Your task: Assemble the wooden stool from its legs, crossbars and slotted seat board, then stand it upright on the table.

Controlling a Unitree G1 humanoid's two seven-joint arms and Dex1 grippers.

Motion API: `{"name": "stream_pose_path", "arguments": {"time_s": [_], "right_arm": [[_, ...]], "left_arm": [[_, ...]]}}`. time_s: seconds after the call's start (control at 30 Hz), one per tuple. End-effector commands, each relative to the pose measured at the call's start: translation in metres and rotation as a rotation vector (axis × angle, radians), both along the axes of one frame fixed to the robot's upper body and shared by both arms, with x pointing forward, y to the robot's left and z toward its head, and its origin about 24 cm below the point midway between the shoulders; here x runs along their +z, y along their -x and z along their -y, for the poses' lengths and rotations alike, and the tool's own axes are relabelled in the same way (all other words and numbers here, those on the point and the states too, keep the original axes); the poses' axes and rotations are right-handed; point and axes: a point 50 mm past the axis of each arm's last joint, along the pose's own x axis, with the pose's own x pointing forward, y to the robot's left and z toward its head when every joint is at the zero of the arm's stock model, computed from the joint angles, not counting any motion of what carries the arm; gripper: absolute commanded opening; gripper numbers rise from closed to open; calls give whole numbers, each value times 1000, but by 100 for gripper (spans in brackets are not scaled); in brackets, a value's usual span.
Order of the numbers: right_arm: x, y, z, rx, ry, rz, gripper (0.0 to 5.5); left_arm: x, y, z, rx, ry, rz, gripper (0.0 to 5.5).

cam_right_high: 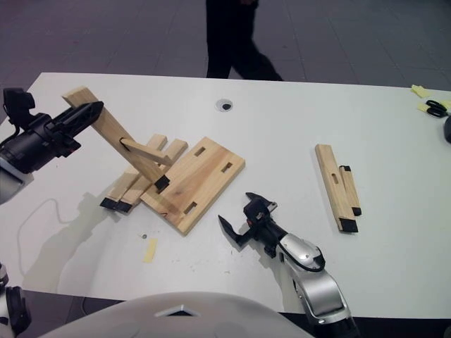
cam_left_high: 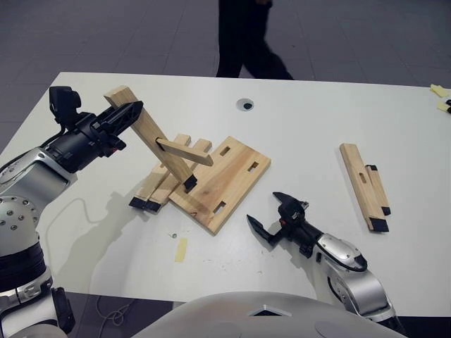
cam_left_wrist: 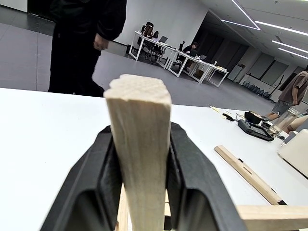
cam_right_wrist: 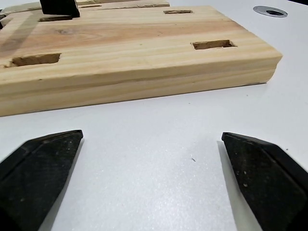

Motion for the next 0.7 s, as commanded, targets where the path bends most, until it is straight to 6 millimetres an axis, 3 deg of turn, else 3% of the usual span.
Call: {"name": "stream_pose_path", "arguments": {"time_s": [0.03,0.47,0.6,0.7], "right_arm": [[0,1,0,3,11,5,540],[-2,3,-5,7,18,-1,540],[-4,5,-7,13,15,-6,540],[-6,6,-7,13,14,-9,540]], "left_arm": [[-6,-1,-5,18,-26,-55,104],[9,2,-9,-26,71,-25,104],[21,-2,-17,11,203,23,104],[20,0,-16,-8,164,5,104]]}}
